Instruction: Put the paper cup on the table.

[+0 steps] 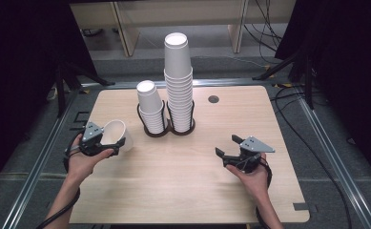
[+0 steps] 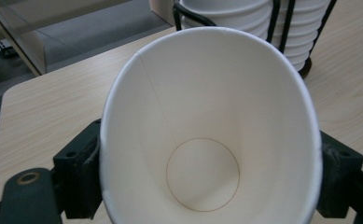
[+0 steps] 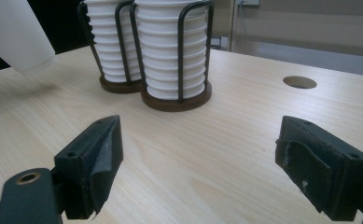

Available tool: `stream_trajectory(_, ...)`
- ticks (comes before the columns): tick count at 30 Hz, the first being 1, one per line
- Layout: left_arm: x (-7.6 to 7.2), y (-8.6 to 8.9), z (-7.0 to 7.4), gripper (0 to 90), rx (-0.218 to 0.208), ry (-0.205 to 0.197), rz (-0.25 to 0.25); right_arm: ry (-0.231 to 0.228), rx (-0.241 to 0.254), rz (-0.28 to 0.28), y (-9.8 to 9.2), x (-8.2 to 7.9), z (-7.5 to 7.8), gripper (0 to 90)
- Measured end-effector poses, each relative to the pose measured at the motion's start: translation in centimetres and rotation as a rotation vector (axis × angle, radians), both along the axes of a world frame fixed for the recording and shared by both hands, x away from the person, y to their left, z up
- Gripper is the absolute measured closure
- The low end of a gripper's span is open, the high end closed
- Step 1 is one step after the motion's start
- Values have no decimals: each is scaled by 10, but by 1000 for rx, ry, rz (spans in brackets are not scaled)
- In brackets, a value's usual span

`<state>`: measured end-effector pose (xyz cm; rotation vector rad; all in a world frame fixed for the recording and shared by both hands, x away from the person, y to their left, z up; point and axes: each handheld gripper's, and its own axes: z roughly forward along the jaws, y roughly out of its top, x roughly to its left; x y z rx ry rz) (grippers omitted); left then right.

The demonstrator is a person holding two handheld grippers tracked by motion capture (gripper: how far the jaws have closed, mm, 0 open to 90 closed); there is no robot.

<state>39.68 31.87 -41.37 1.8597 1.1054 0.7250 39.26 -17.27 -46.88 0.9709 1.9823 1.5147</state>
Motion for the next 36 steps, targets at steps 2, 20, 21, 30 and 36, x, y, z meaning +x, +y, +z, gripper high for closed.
stream_trajectory(2,3,3,-2,161,4,8,21,29,26,-5,2,-2,0,155)
stream_trajectory(20,25,20,-12,161,64,97,164,4,7,21,5,2,-3,156)
stream_trajectory(21,25,20,-12,160,64,97,164,4,7,21,5,2,-3,156)
stream_trajectory(30,33,21,-13,153,83,120,161,21,-3,24,6,1,-2,155)
stream_trajectory(36,35,21,-16,148,90,128,164,18,-7,10,6,1,-2,155)
